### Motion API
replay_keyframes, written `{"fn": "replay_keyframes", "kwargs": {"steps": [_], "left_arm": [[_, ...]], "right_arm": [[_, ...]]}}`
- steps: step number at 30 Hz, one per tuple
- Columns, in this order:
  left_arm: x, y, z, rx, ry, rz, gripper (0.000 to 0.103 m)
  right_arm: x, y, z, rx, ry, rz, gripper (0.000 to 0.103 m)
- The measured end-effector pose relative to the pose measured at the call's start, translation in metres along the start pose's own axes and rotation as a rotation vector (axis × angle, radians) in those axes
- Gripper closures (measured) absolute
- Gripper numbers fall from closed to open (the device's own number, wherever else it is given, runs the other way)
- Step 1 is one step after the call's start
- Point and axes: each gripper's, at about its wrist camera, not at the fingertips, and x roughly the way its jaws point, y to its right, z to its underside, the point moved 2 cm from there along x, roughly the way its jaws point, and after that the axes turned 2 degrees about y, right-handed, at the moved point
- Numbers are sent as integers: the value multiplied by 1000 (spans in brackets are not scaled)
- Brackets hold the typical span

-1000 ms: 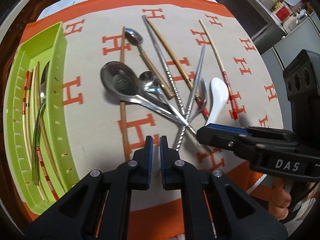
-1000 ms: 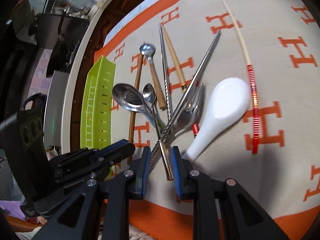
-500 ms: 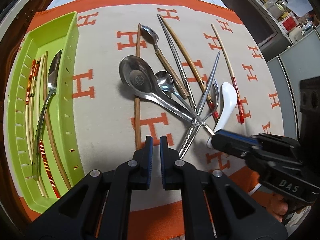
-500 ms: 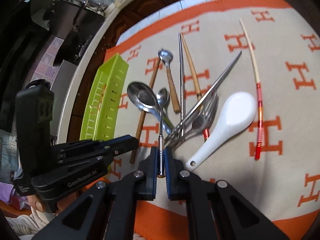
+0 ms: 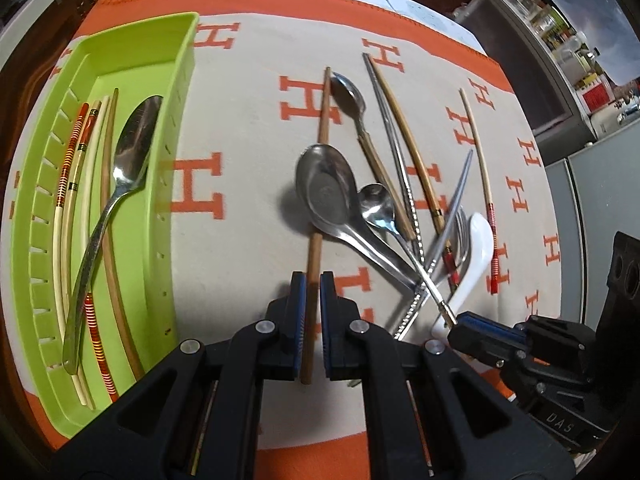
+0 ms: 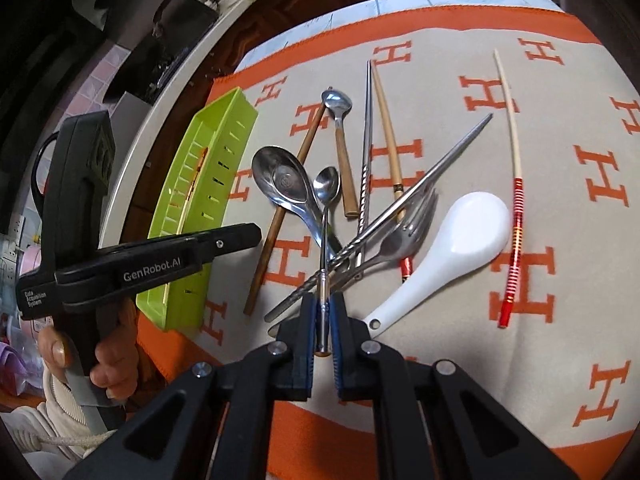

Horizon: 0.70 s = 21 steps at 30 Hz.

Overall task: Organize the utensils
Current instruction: 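Move the right tool to the pile and grasp a small steel spoon, then grasp a steel spoon with the left tool while the right tool lifts the small spoon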

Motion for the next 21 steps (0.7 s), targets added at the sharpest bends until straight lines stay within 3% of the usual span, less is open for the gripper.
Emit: {"fn": "replay_keyframes", "kwargs": {"steps": [3,9,21], "left_arm": [[1,-4,-1,-7,2,-4,98],[0,-11,-7,-16,16,-6,98],[15,-10,-25,-15,22,27,98]], "right_arm": [[8,-4,-4,-17,-35,15,95],[8,-9,-21,-34,-21,25,95],[53,3,-55,43,-97,39,95]]}}
